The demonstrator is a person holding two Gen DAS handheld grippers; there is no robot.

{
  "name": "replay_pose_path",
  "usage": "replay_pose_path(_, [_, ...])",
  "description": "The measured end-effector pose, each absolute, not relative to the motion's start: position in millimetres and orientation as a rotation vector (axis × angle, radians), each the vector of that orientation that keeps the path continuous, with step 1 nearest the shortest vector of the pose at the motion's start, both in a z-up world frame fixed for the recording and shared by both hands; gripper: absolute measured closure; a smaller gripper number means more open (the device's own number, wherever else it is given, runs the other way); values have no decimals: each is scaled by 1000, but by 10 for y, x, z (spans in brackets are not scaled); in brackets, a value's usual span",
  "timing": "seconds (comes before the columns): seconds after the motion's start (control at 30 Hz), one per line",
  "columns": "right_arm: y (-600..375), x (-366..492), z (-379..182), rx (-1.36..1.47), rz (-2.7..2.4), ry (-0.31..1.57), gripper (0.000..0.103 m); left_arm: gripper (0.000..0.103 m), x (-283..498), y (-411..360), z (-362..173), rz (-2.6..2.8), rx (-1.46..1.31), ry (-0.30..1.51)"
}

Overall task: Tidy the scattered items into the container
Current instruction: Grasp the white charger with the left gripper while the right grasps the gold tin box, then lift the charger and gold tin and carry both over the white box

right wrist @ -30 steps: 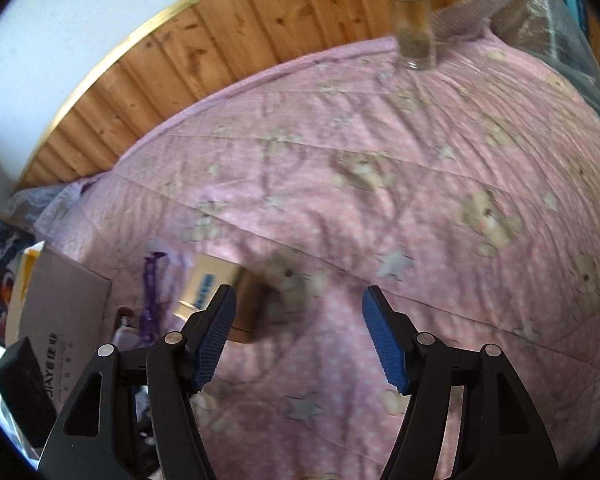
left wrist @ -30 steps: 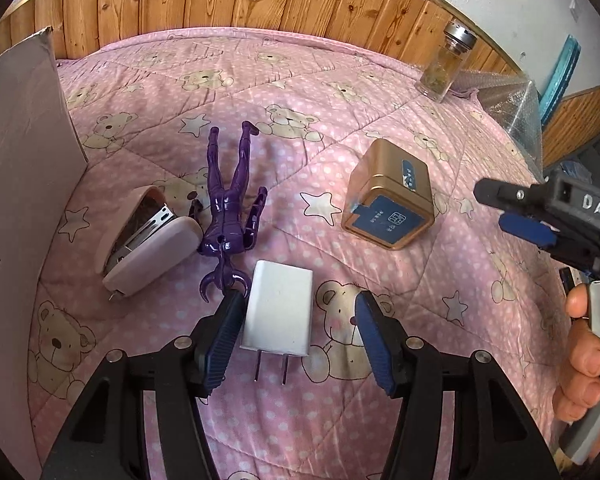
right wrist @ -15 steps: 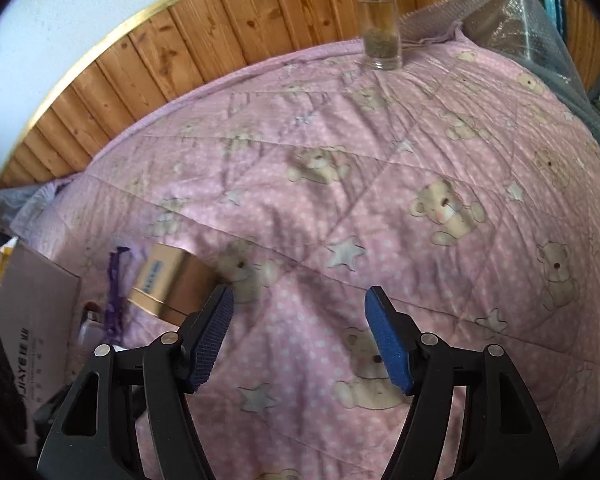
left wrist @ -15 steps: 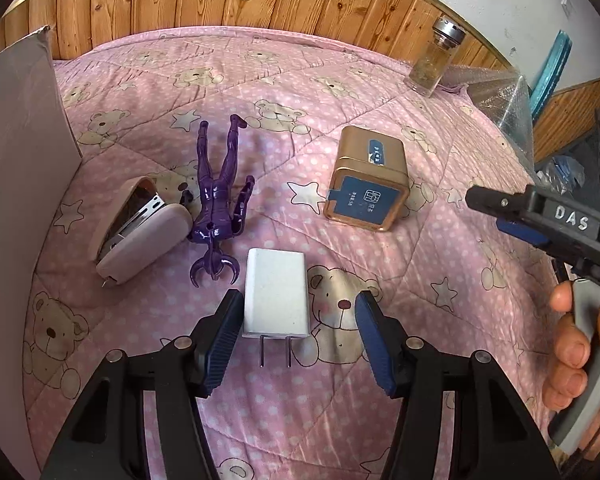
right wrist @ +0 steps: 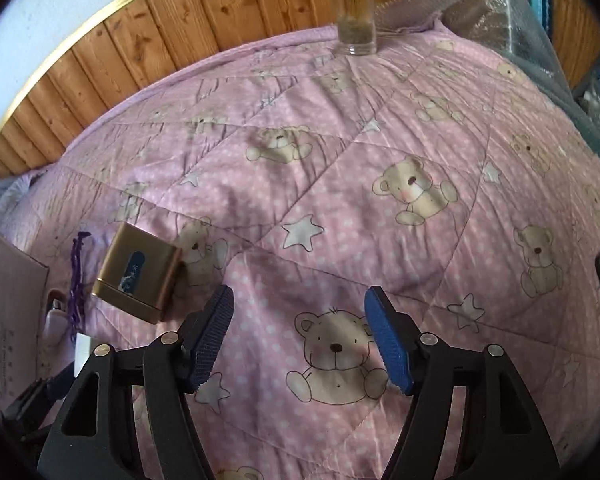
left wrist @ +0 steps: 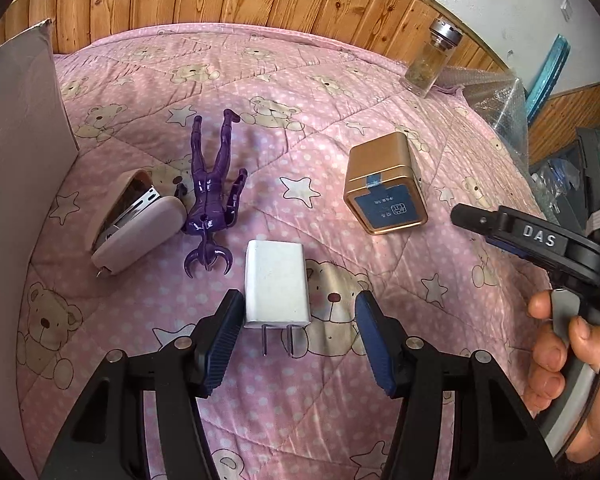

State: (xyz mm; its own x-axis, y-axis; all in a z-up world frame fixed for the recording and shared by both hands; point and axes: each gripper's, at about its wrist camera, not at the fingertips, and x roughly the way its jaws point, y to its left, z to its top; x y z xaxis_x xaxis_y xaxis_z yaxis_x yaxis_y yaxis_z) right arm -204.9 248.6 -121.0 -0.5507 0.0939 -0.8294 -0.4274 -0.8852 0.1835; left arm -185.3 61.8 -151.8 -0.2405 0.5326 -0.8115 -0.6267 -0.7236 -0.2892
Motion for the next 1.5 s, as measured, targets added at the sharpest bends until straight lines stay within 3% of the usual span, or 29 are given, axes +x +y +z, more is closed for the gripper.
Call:
replay_pose_path(0.1, [2200,-2191,-1013,-1251,2595,572,32,45,-1854,659,-1523,2023,-1251,133])
replay_pose_path(0.27, [1766,-2599,-1108,-1279,2660,423,32,45,-1879,630,-1524,2019,-1266,116])
replay_pose_path(0.43, [2285,-2199,-1290,-1290,2425,360,31,45,-1872,598,-1520,2010,-1279,107])
replay_pose_path(0.53, [2610,-1956,-1343,-1306,2381,529,31,45,-1853,616,-1524,2002,-1276,109])
replay_pose_path(0.8, [1974,-2458,-1082,-1335,2639,634,31,45,-1896,682,-1530,2015,-1260,123])
replay_pose_path(0.97, [1755,-2724,-1239,-1401,2587,587,30,45,-1891,727,-1546,2045,-1245,154])
replay_pose_path(1.07, [1625,-2852,-1350,-1455,2570,448,30,45,-1919,690,-1554,2044,-1247,125])
replay_pose_path(1.2, [1729,-2882,-1500,-1496,2526,482,34,61,-1938,653,-1571,2061,-1236,164])
replay_pose_path(1.27, [1828,-2822,-1475,-1459,2519,510,51,70,-1966,655,-1575,2071,-1239,179])
replay_pose_path(1.5, [1992,-2654,-1339,-1404,2555,567,53,70,-1957,638,-1522,2060,-1271,130])
